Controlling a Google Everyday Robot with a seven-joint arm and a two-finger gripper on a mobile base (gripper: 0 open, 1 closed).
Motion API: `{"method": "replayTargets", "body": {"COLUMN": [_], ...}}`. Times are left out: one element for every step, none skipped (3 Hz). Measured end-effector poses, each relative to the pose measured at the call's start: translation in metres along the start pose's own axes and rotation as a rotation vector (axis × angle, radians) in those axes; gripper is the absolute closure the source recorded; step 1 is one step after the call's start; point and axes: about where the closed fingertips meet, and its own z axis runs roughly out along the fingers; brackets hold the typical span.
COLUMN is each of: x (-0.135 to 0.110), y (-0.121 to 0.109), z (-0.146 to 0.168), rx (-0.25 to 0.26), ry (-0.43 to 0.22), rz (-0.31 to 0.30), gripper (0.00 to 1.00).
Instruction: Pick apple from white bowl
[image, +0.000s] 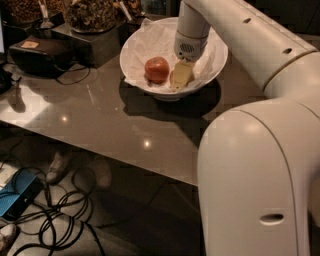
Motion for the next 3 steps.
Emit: {"method": "replayTargets", "body": {"x": [-0.0001,-0.0001,-0.0001], "y": [0.0,0.0,0.0], "z": [0.0002,0.0002,0.0002], "rx": [0.0,0.0,0.0], "ry": [0.0,0.0,0.0], "rz": [0.0,0.0,0.0], "gripper": [0.4,0.63,0.86]}}
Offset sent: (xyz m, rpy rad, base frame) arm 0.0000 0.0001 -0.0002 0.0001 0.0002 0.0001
